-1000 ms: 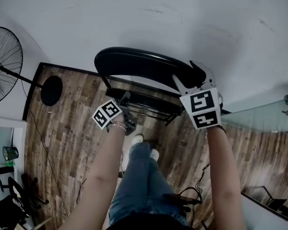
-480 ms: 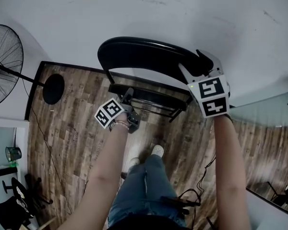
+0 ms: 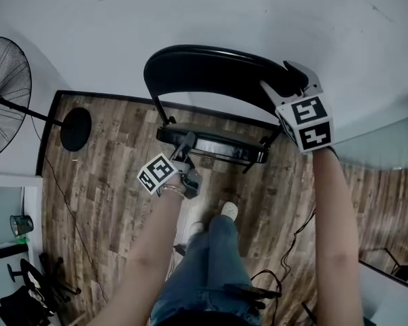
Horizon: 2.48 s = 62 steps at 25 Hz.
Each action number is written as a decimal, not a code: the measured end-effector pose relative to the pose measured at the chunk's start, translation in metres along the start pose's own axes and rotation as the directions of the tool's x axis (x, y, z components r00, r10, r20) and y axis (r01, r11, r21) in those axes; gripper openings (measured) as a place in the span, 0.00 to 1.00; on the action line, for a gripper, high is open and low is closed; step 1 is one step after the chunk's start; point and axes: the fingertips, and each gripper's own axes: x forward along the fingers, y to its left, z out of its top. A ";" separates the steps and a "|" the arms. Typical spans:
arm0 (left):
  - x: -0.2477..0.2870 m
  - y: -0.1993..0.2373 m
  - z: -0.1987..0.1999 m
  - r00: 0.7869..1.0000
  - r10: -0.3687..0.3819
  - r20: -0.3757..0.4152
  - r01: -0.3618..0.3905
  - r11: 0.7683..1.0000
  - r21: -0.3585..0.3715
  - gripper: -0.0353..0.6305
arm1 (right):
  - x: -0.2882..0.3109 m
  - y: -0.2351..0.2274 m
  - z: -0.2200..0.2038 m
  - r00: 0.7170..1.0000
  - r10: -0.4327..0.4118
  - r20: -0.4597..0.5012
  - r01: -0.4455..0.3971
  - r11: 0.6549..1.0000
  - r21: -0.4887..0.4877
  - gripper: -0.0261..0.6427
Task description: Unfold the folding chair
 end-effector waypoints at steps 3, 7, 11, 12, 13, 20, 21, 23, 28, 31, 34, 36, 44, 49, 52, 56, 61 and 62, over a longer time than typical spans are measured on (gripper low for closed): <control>-0.002 -0.005 0.002 0.999 -0.042 0.024 0.044 0.997 -0.058 0.50 | -0.001 0.001 -0.001 1.000 -0.021 -0.001 0.021 1.000 -0.006 0.47; -0.008 0.006 -0.004 0.999 0.045 -0.007 -0.045 0.998 -0.032 0.47 | -0.001 0.005 -0.002 0.999 -0.039 -0.016 0.039 0.999 -0.004 0.50; -0.020 0.019 -0.013 0.997 0.075 -0.023 -0.076 0.996 -0.042 0.44 | -0.001 0.011 -0.004 0.998 -0.058 -0.033 0.058 0.998 0.000 0.52; -0.024 0.022 -0.016 0.996 0.081 -0.029 -0.083 0.995 -0.049 0.44 | -0.002 0.013 -0.005 0.997 -0.062 -0.034 0.062 0.998 -0.002 0.52; -0.029 0.026 -0.019 0.995 0.089 -0.036 -0.091 0.994 -0.058 0.43 | -0.003 0.016 -0.006 0.997 -0.064 -0.035 0.064 0.998 -0.004 0.52; -0.062 0.056 -0.043 0.991 0.116 -0.068 -0.125 0.983 -0.135 0.38 | -0.013 0.037 -0.015 0.991 -0.114 -0.067 0.112 0.993 -0.030 0.55; -0.067 0.061 -0.046 0.990 0.118 -0.073 -0.128 0.981 -0.144 0.38 | -0.015 0.040 -0.016 0.990 -0.120 -0.071 0.118 0.993 -0.031 0.55; -0.078 0.072 -0.054 0.989 0.125 -0.085 -0.137 0.978 -0.160 0.38 | -0.019 0.048 -0.019 0.989 -0.126 -0.080 0.124 0.992 -0.030 0.55; -0.112 0.107 -0.083 0.982 0.143 -0.120 -0.167 0.962 -0.217 0.37 | -0.027 0.063 -0.029 0.985 -0.130 -0.110 0.129 0.992 -0.019 0.56; -0.131 0.127 -0.098 0.980 0.140 -0.142 -0.174 0.950 -0.258 0.37 | -0.028 0.071 -0.036 0.984 -0.128 -0.125 0.127 0.992 -0.018 0.56; -0.143 0.142 -0.107 0.979 0.131 -0.155 -0.170 0.947 -0.274 0.38 | -0.030 0.082 -0.041 0.985 -0.128 -0.117 0.127 0.992 -0.015 0.56; -0.147 0.148 -0.112 0.980 0.122 -0.158 -0.163 0.947 -0.277 0.38 | -0.031 0.084 -0.043 0.985 -0.136 -0.104 0.134 0.991 -0.020 0.56; -0.158 0.172 -0.127 0.982 0.111 -0.152 -0.155 0.937 -0.313 0.45 | -0.025 0.086 -0.054 0.985 -0.146 -0.094 0.145 0.989 -0.021 0.57; -0.162 0.187 -0.141 0.968 0.152 -0.200 -0.207 0.934 -0.291 0.54 | -0.021 0.087 -0.064 0.984 -0.155 -0.085 0.153 0.988 -0.024 0.57; -0.163 0.198 -0.150 0.957 0.189 -0.221 -0.244 0.934 -0.260 0.56 | -0.018 0.086 -0.069 0.983 -0.165 -0.078 0.163 0.986 -0.028 0.57; -0.166 0.215 -0.159 0.947 0.222 -0.233 -0.280 0.926 -0.254 0.56 | -0.013 0.087 -0.073 0.981 -0.188 -0.045 0.186 0.982 -0.041 0.57; -0.178 0.247 -0.174 0.940 0.249 -0.234 -0.312 0.906 -0.286 0.57 | -0.010 0.095 -0.085 0.980 -0.197 0.000 0.197 0.979 -0.049 0.58; -0.181 0.254 -0.176 0.939 0.259 -0.226 -0.319 0.899 -0.299 0.57 | -0.010 0.098 -0.087 0.980 -0.197 0.008 0.197 0.979 -0.051 0.58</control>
